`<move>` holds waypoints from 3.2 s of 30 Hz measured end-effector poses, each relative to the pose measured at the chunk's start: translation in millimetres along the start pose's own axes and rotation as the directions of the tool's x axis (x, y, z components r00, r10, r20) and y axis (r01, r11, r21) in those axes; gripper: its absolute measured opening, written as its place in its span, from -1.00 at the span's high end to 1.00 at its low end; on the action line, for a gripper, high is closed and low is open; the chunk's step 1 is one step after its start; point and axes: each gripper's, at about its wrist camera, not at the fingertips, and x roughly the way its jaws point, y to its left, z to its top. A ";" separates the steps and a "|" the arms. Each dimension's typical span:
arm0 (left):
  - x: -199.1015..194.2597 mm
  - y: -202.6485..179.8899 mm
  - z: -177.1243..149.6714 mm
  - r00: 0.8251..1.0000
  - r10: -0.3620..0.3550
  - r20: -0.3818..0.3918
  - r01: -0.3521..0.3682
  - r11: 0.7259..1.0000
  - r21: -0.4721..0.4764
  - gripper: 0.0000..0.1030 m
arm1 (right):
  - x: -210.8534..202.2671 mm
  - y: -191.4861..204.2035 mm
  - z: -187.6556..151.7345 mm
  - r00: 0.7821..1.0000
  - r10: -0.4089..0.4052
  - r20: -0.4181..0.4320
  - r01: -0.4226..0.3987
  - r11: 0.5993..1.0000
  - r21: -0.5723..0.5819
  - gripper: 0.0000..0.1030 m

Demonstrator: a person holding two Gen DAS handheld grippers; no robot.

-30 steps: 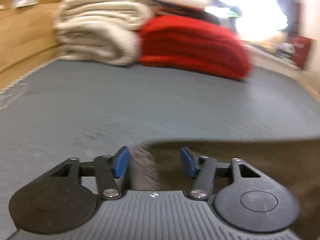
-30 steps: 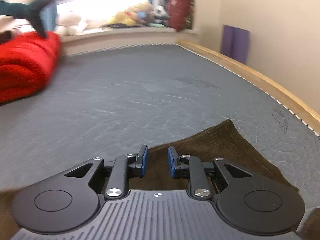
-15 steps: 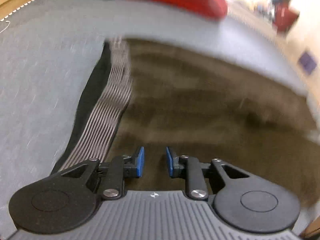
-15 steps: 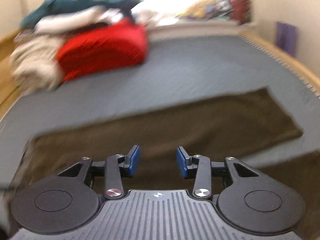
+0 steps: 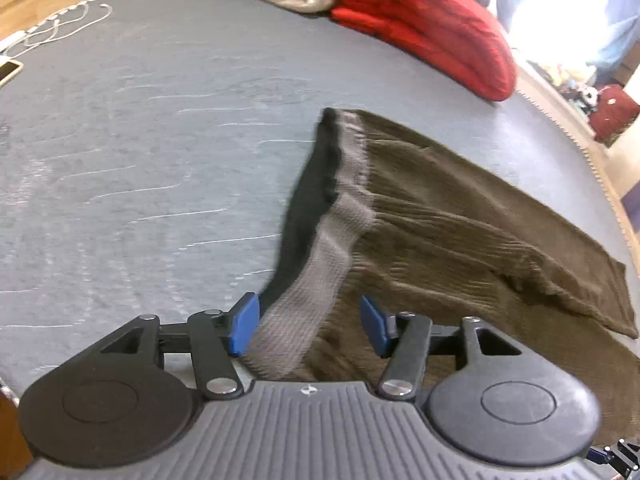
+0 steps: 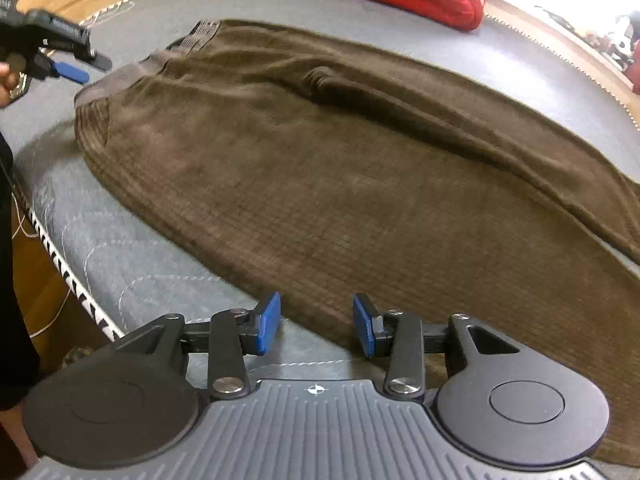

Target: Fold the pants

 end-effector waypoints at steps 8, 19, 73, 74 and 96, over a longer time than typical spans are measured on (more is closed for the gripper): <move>42.3 18.0 6.3 0.975 0.004 -0.224 -0.007 1.000 -0.015 -0.40 | 21.9 20.2 -6.1 0.999 -0.053 -0.014 0.049 0.985 -0.164 0.08; 22.7 18.5 3.0 0.989 -0.016 -0.147 0.013 1.000 -0.023 0.43 | 12.7 17.5 -2.9 1.000 0.010 0.026 -0.003 0.973 -0.229 0.81; 11.8 -116.7 10.2 0.960 -0.181 0.215 0.074 0.902 0.425 0.41 | -19.6 -103.0 46.9 0.980 -0.126 0.155 0.038 0.880 0.474 -0.08; 18.3 -117.9 27.5 0.961 -0.170 0.218 0.071 0.915 0.398 0.44 | -20.6 -103.7 49.5 0.976 -0.147 0.158 0.059 0.887 0.457 -0.08; 201.0 -144.7 188.4 0.991 0.132 0.000 -0.112 0.839 0.532 -0.56 | -4.0 -161.8 45.5 0.991 -0.023 0.132 -0.058 0.812 0.580 -0.10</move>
